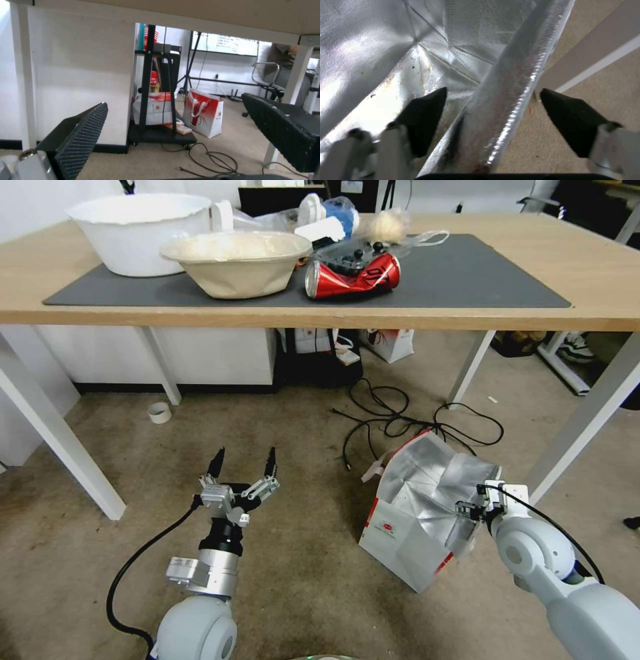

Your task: Pick up the food delivery bag from the floor and place it on the table.

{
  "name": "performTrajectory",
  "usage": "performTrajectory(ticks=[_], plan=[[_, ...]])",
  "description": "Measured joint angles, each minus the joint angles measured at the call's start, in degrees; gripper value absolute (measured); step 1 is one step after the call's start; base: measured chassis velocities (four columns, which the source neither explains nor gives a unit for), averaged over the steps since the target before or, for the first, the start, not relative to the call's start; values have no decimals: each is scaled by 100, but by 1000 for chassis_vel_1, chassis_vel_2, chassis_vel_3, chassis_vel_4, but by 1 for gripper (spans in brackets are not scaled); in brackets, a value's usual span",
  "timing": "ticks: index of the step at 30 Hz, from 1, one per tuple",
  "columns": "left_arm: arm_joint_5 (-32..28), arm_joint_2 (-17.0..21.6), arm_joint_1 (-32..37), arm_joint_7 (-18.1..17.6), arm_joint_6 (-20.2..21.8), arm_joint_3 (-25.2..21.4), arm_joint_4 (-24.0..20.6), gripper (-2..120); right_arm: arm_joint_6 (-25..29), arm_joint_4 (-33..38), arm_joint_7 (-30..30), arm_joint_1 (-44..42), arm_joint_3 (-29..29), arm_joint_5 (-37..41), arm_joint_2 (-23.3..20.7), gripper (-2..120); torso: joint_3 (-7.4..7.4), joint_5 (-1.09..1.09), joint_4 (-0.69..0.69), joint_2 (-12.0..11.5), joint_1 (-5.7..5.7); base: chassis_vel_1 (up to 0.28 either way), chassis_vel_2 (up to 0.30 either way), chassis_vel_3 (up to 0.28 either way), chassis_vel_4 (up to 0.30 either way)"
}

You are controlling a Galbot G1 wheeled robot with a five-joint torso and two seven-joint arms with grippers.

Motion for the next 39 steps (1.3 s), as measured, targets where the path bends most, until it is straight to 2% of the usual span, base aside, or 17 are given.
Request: performTrajectory(ticks=[3,6,8,10,14,18,21,23,24,27,29,33,34,35,36,37,39], plan=[[-2,4,6,-3,-20,-4,-5,100,0,-4,-6,-1,-6,0,4,63,0,0,0,0,0,0,0,0,0],[-9,5,15,-16,-40,-10,-24,100,0,-9,-42,-11,-5,-10,-2,47,0,0,0,0,0,0,0,0,0],[-11,5,17,-18,-42,-12,-28,100,0,-9,-50,-17,-4,-12,-10,44,0,0,0,0,0,0,0,0,0],[-14,7,20,-23,-45,-17,-48,100,0,-8,-61,-32,9,-15,-35,33,0,0,0,0,0,0,0,0,0],[-17,9,21,-26,-49,-21,-63,100,0,8,-76,-51,31,-15,-61,23,0,0,0,0,0,0,0,0,0],[-31,22,40,-38,-58,-23,-113,100,0,19,-318,-124,137,-40,-183,5,0,0,0,0,0,0,0,0,0],[-34,27,39,-38,-58,-26,-117,100,0,58,-586,-182,242,-48,-253,0,0,1,0,0,0,0,0,0,0],[-34,18,36,-38,-56,-19,-121,100,3,220,-1737,-334,499,-538,-457,0,0,0,0,0,0,0,0,0,0],[-34,18,36,-38,-56,-19,-121,100,3,220,-1737,-334,499,-538,-457,0,0,0,0,0,0,0,0,0,0],[-30,12,33,-38,-53,-8,-127,100,273,350,-2775,-413,663,-1043,-708,0,0,0,0,1,0,0,0,0,0],[-30,12,32,-38,-53,-7,-129,100,324,359,-2910,-417,686,-1088,-744,0,0,0,0,1,0,0,0,0,0],[-25,10,30,-39,-51,-5,-132,100,821,360,-3818,-428,787,-1481,-996,0,0,1,0,0,0,0,0,0,0],[-25,10,30,-39,-51,-5,-132,100,821,360,-3818,-428,787,-1481,-996,0,0,1,0,0,0,0,0,0,0],[-21,8,28,-41,-46,-5,-132,100,1588,286,-4716,-378,825,-1868,-1265,0,0,1,0,0,0,0,0,0,0],[-17,5,26,-42,-44,-5,-132,100,2036,237,-5136,-334,825,-2032,-1397,0,0,1,0,0,0,0,0,0,0],[-17,5,26,-42,-44,-5,-132,100,2036,237,-5136,-334,825,-2032,-1397,0,0,1,0,0,0,0,0,0,0],[-13,-7,22,-46,-43,-6,-131,100,2776,129,-5731,-226,795,-2181,-1569,0,0,0,0,1,0,0,0,0,0]])
